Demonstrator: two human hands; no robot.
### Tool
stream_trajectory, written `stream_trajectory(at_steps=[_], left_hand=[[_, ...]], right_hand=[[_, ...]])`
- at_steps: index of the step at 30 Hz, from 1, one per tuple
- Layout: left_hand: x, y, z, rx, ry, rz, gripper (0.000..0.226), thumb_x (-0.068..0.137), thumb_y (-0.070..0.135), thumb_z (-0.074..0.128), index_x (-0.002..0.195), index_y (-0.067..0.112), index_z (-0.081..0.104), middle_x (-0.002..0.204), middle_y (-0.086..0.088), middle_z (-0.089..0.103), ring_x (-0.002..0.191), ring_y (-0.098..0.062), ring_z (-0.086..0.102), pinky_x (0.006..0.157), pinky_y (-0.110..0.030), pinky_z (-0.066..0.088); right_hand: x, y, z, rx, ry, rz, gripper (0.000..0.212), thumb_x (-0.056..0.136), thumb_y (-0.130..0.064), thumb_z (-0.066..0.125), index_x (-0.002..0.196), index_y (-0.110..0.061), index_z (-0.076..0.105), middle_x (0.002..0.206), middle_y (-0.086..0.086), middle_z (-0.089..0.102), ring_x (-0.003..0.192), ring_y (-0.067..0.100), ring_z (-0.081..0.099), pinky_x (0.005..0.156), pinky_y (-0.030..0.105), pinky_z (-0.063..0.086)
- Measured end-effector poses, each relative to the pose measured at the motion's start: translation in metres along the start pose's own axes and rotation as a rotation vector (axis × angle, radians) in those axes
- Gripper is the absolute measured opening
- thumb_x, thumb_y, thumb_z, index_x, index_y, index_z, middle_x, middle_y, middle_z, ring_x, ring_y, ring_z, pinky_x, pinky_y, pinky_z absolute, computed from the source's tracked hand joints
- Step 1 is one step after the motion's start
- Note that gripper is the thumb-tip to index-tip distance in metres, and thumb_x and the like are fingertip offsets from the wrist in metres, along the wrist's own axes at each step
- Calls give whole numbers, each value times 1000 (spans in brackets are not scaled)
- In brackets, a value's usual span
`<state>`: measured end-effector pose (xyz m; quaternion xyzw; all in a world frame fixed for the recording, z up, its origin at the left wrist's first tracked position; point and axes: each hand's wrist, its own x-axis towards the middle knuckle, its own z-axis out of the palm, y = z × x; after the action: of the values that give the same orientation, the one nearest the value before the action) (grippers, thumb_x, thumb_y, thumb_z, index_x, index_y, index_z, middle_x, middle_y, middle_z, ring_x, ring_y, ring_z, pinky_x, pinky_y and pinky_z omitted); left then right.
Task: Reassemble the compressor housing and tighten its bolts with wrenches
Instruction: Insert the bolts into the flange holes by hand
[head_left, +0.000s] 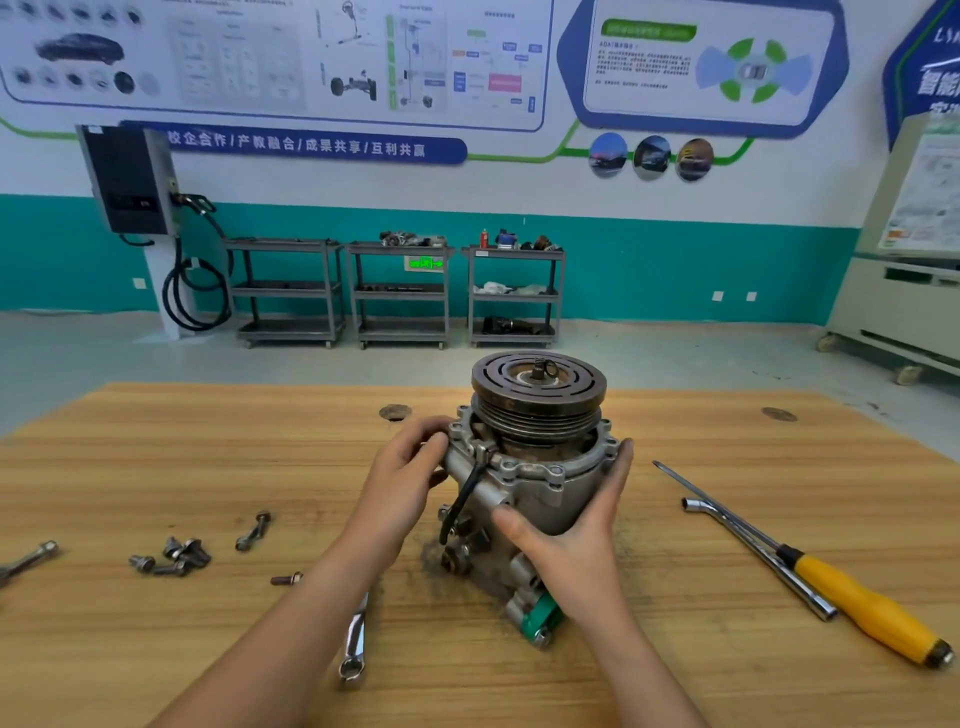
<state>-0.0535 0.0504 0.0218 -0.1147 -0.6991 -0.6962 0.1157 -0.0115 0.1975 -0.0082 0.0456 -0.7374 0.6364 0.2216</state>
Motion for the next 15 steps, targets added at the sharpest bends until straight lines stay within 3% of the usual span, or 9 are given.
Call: stream_trajectory(at_steps=[2, 6, 9, 15], left_hand=[[-5, -6, 2, -124, 25, -65, 28, 96, 9, 44, 98, 28, 64, 97, 9, 69, 99, -11, 62, 85, -32, 51], [-7, -6, 3, -210, 47, -106, 31, 95, 8, 46, 103, 31, 65, 97, 16, 70, 95, -2, 63, 76, -24, 51], [-7, -1, 5, -237, 85, -125, 33, 94, 5, 46, 97, 30, 67, 97, 13, 70, 93, -3, 63, 76, -23, 51], [-8, 6, 17, -275, 208, -141, 37, 93, 1, 44, 88, 27, 70, 87, 8, 73, 82, -6, 68, 65, -19, 54]], right_hand=[[0, 1, 1, -12, 12, -5, 126, 39, -61, 80, 113, -71, -21, 154, -16, 2, 142, 7, 11, 116, 33, 16], [0, 1, 1, -12, 14, 7, 126, 34, -69, 78, 113, -72, -20, 154, -15, 4, 142, 8, 11, 116, 36, 16], [-1, 0, 1, 12, 13, 5, 126, 31, -75, 76, 115, -71, -18, 155, -14, 5, 143, 9, 11, 116, 37, 16], [-2, -1, 1, 12, 4, 9, 123, 34, -67, 74, 115, -67, -19, 155, -13, 4, 143, 9, 10, 114, 31, 15]])
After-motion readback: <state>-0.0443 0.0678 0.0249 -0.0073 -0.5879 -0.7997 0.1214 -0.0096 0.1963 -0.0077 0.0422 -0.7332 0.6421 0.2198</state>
